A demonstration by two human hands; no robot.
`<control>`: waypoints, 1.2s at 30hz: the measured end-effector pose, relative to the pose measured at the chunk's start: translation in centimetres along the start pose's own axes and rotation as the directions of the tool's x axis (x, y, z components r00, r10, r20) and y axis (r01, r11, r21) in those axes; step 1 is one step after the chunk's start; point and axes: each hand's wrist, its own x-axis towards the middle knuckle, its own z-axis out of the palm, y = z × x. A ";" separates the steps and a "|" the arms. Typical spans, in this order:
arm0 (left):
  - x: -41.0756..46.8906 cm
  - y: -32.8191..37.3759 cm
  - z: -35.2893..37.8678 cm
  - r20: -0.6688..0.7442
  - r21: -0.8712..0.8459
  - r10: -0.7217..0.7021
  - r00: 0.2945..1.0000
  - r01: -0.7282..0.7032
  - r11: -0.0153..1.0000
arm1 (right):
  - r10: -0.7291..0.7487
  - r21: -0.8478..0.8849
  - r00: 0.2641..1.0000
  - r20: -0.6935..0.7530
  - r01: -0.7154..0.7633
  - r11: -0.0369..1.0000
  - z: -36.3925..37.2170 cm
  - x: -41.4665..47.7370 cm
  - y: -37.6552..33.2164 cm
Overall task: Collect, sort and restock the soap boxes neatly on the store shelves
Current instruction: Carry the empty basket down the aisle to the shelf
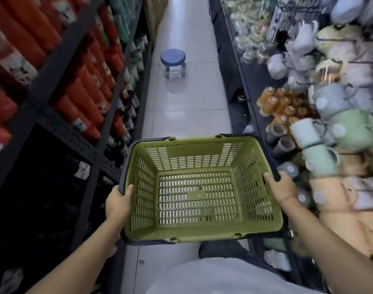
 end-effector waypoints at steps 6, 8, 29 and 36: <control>10.3 10.2 3.7 -0.031 0.015 -0.013 0.999 0.013 1.000 | -0.041 -0.020 0.998 0.048 0.042 0.999 0.1 12.9 -10.7; 13.4 13.3 4.7 -0.036 0.032 -0.003 0.999 0.004 0.999 | -0.044 -0.024 0.998 0.042 0.045 0.999 0.3 16.7 -13.9; 60.0 51.3 17.4 0.101 0.176 0.147 0.984 -0.163 0.971 | 0.190 0.019 0.977 -0.098 -0.189 0.982 7.9 57.7 -41.8; 75.7 65.0 24.6 0.180 0.198 0.246 0.952 -0.280 0.939 | 0.236 0.095 0.965 -0.111 -0.226 0.969 10.2 73.1 -50.4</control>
